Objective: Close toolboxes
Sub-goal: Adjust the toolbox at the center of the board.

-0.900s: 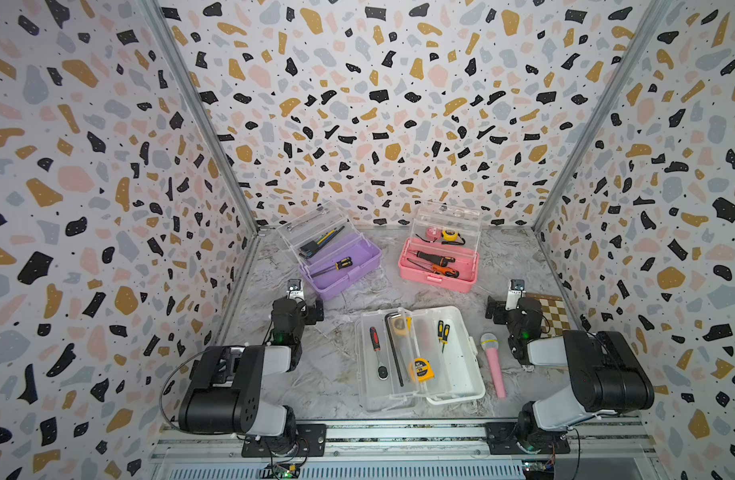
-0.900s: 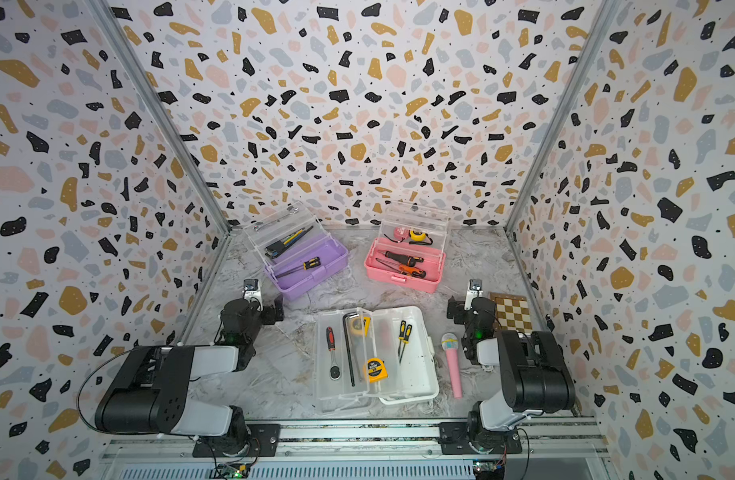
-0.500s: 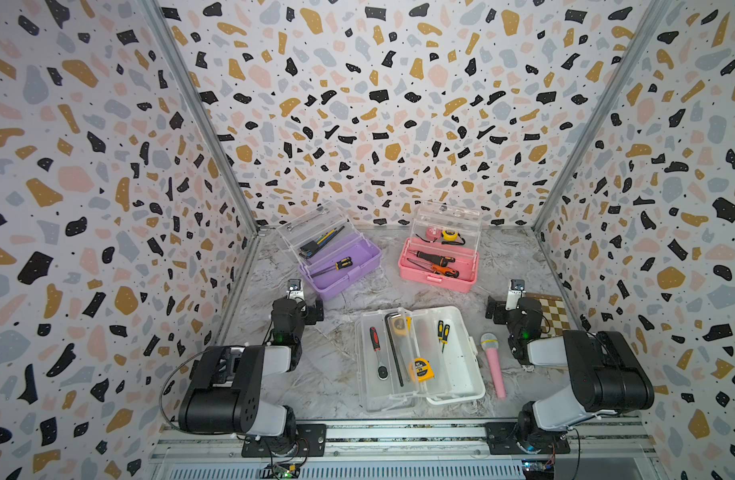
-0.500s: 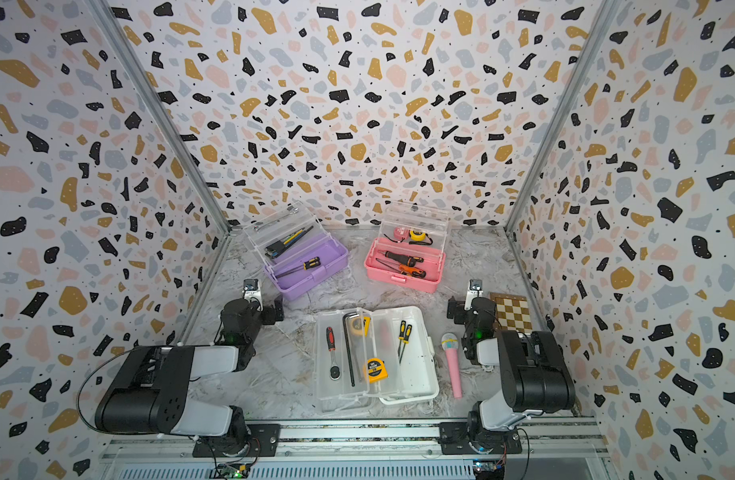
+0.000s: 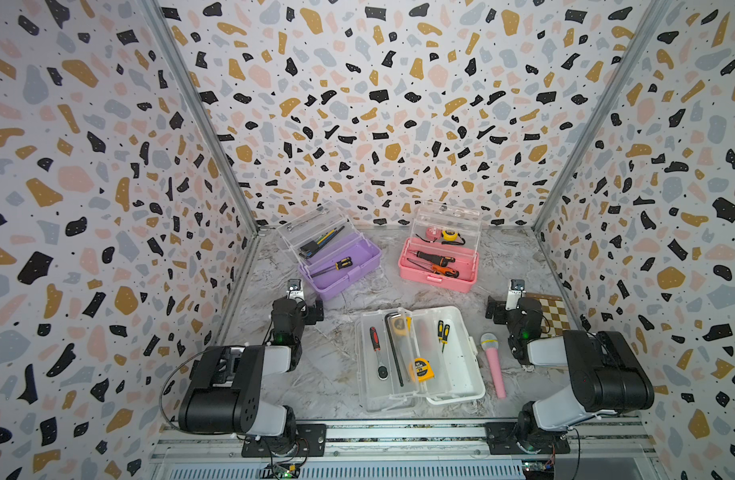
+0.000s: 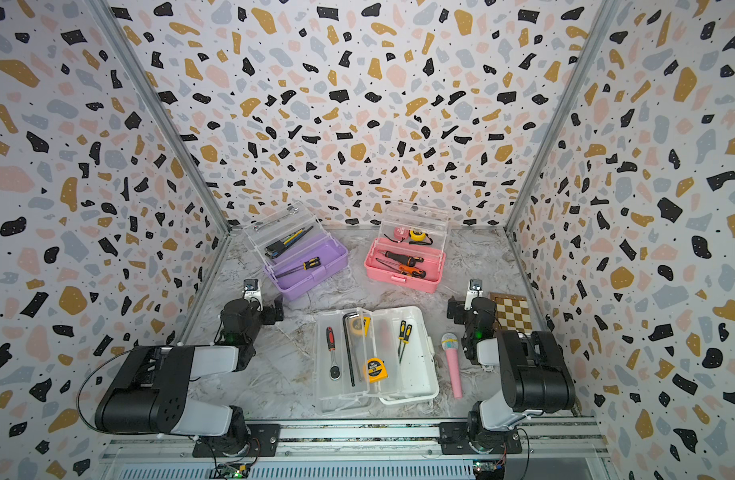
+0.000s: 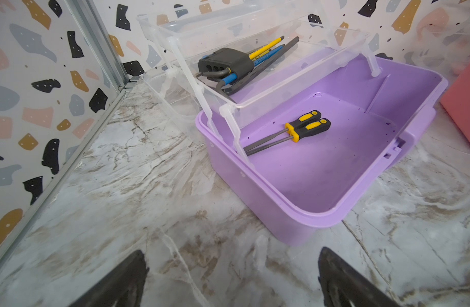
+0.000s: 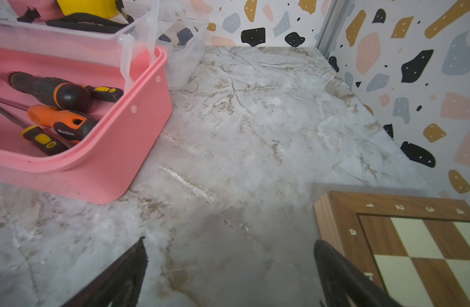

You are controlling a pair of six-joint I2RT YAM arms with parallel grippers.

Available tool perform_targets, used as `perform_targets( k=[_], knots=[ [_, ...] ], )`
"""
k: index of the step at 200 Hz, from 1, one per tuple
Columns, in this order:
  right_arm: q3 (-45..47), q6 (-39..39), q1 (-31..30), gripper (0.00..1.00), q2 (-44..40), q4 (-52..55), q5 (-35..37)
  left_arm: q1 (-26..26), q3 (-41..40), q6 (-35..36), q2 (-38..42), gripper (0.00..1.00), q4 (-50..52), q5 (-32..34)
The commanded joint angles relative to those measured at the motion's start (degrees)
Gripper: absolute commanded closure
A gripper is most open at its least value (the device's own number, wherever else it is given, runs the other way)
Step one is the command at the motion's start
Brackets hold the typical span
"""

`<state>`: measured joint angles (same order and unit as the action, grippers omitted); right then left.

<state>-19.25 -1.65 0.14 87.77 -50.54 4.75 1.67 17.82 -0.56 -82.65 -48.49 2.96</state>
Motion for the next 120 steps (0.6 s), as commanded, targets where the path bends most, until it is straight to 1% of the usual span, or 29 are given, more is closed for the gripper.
perform_targets(
  k=[1, 61, 83, 104, 110, 120],
  knots=[
    [-1.0, 0.2, -0.2, 0.00, -0.8, -0.1, 0.4, 0.2, 0.3, 0.7, 0.0, 0.01, -2.2, 0.3],
    [-0.9, 0.2, -0.2, 0.00, -0.8, 0.0, 0.2, 0.1, 0.4, 0.7, 0.0, 0.01, -2.1, 0.2],
    [-0.8, 0.2, -0.2, 0.00, -0.9, -0.1, 0.2, -1.6, 0.6, 0.0, 0.0, 0.01, -1.7, -3.1],
    [-0.3, 0.2, -0.2, 0.00, -1.3, -1.2, 1.0, -1.7, 0.5, -0.1, 0.2, 0.01, -1.8, -2.9],
    [-0.2, 0.1, -0.2, 0.00, -1.9, -1.1, 1.4, -1.7, 1.0, -0.1, 0.8, 0.01, -0.4, -3.0],
    [-0.1, -0.2, -0.2, 0.00, -3.7, 0.1, 2.0, -1.7, 2.7, -0.1, 3.6, 0.01, 4.6, -2.9]
  ],
)
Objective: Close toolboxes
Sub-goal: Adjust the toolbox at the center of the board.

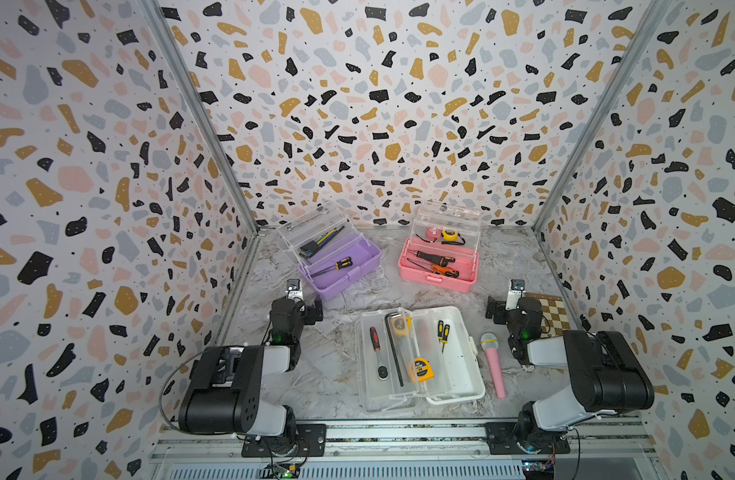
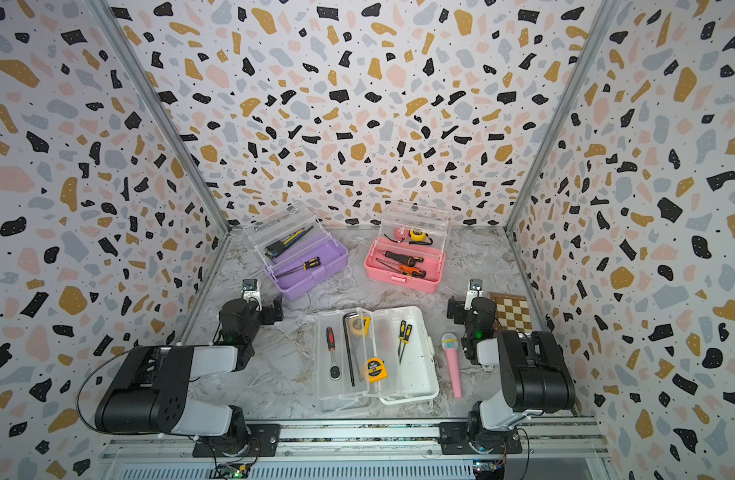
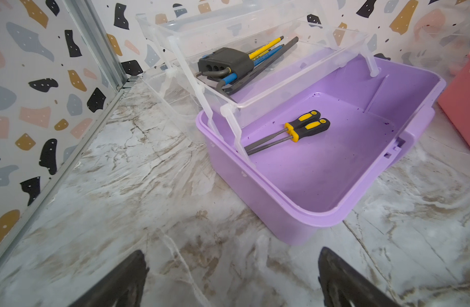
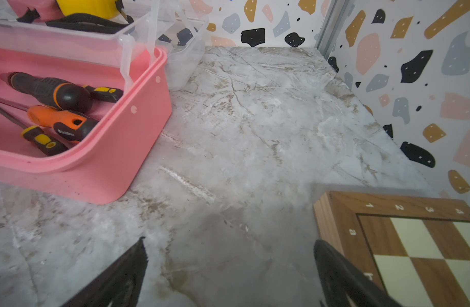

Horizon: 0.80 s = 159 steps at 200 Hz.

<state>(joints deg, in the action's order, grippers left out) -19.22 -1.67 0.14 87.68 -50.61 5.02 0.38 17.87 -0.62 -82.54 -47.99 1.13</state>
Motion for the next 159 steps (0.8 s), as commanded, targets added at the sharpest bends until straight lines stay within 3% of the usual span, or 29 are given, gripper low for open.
perform_targets(
  k=[1, 32, 49, 63, 79, 91, 122, 159],
  knots=[
    [-0.1, -0.2, -0.2, 0.00, -4.0, 0.5, 1.8, -0.3, 2.9, 0.0, 3.6, 0.01, 4.7, -1.0],
    [-2.5, -2.0, -0.3, 0.00, -11.6, 12.1, 5.9, -0.4, 8.7, -4.1, 14.1, 0.01, 21.3, 5.0],
    [-7.1, -7.7, -0.3, 0.00, -15.8, 25.4, 9.4, -0.3, 11.0, -8.5, 18.0, 0.01, 26.2, 7.5],
    [-10.3, -12.0, -0.3, 0.00, -19.1, 33.3, 7.8, -0.3, 14.1, -13.9, 20.5, 0.01, 29.9, 7.0],
    [-13.4, -22.9, -0.3, 0.00, -22.2, 41.0, 9.7, -0.4, 16.8, -28.1, 22.3, 0.01, 34.2, 10.3],
    [-15.5, -34.1, -0.2, 0.00, -24.8, 48.7, 12.5, -0.5, 17.8, -32.2, 23.4, 0.01, 34.9, 8.5],
    [-18.2, -33.6, 0.6, 0.01, -30.3, 55.2, -4.3, -0.5, 19.2, -34.3, 24.8, 0.01, 35.7, -4.5],
    [-25.1, -34.6, 0.1, 0.25, -27.6, 72.5, -19.4, 0.5, 22.1, -37.5, 25.4, 0.01, 48.3, -15.5]
  ],
)
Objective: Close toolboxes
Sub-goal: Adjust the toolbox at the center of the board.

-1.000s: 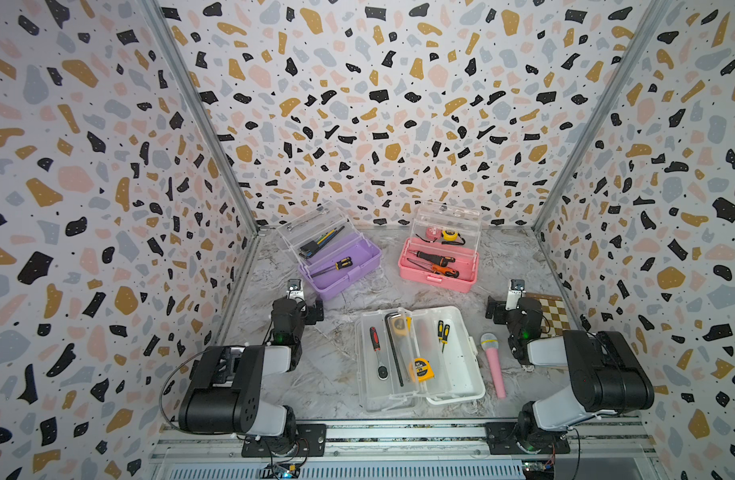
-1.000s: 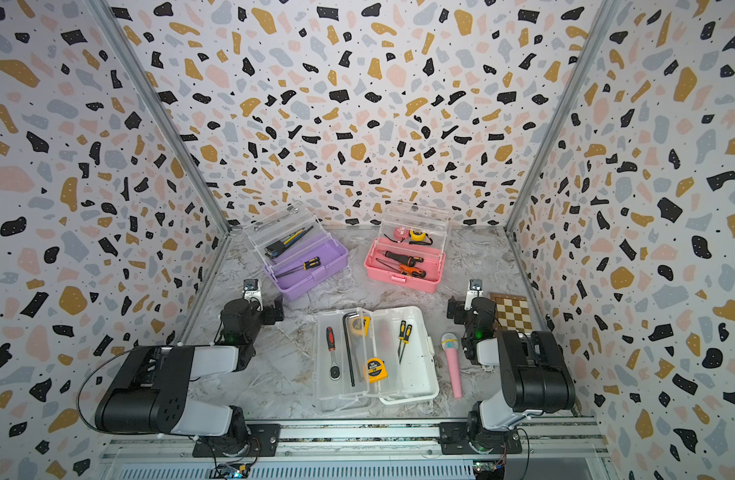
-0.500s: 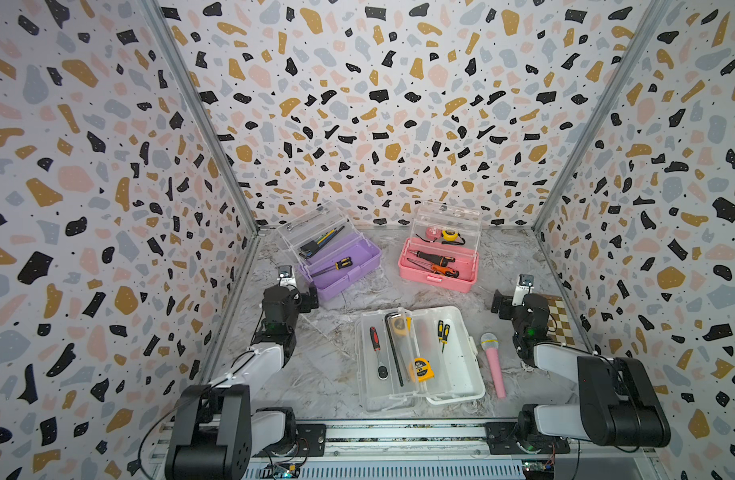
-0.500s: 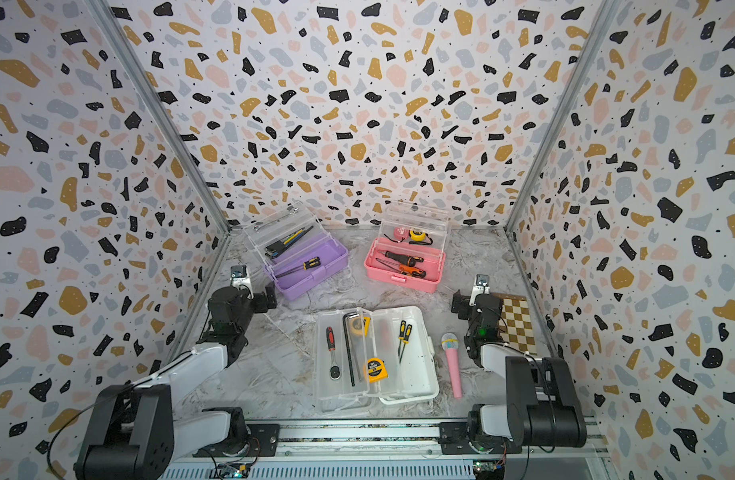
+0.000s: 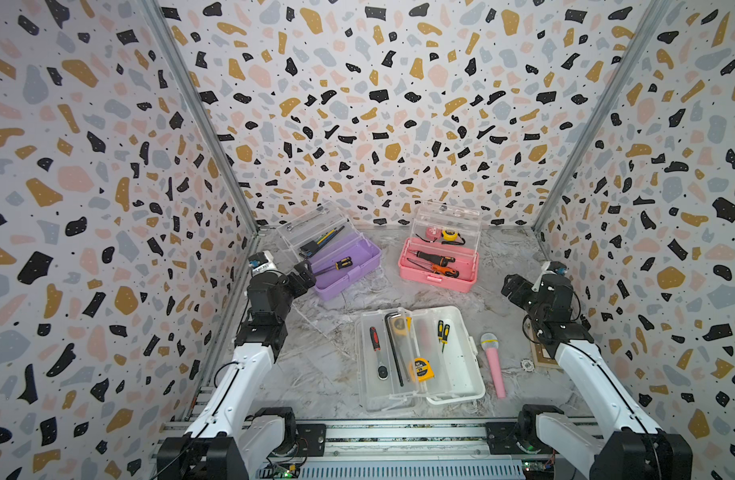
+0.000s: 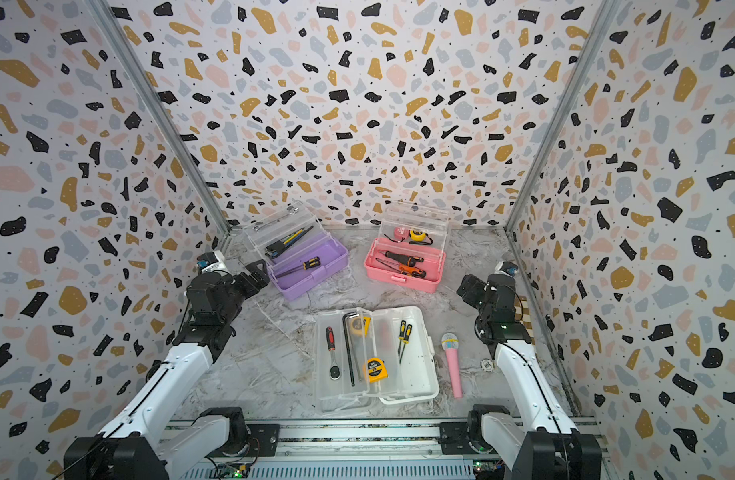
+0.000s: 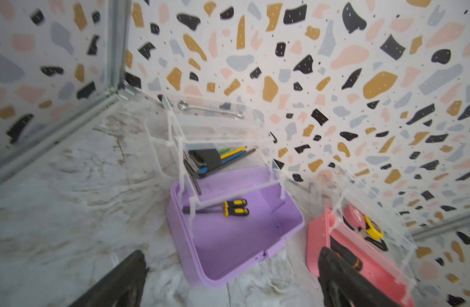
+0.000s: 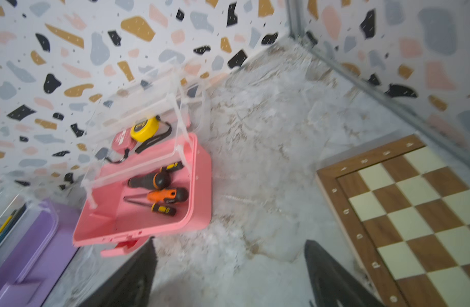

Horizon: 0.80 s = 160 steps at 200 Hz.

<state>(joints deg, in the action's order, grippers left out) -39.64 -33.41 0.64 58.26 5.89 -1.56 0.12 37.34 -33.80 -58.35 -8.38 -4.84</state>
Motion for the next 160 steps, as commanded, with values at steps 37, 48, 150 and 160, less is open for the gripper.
perform_targets(
  k=[37, 48, 150, 160],
  knots=[
    [-8.3, 1.8, -5.1, 0.35, 4.9, 28.6, -16.8, 5.6, 0.6, -3.8, 6.0, 0.01, 17.1, -10.1],
    [-8.7, 3.0, -7.4, 0.35, 5.2, 30.4, -15.5, 6.7, -0.1, -3.3, 7.5, 0.01, 19.1, -10.1],
    [-16.5, 12.3, -21.4, 0.48, 21.8, 31.0, -2.7, 9.5, -7.1, -1.8, 8.2, 0.01, 19.9, -15.4],
    [-17.2, 12.7, -22.4, 0.51, 23.5, 30.5, -1.5, 9.5, -7.6, -2.0, 8.2, 0.01, 19.2, -15.4]
  ],
)
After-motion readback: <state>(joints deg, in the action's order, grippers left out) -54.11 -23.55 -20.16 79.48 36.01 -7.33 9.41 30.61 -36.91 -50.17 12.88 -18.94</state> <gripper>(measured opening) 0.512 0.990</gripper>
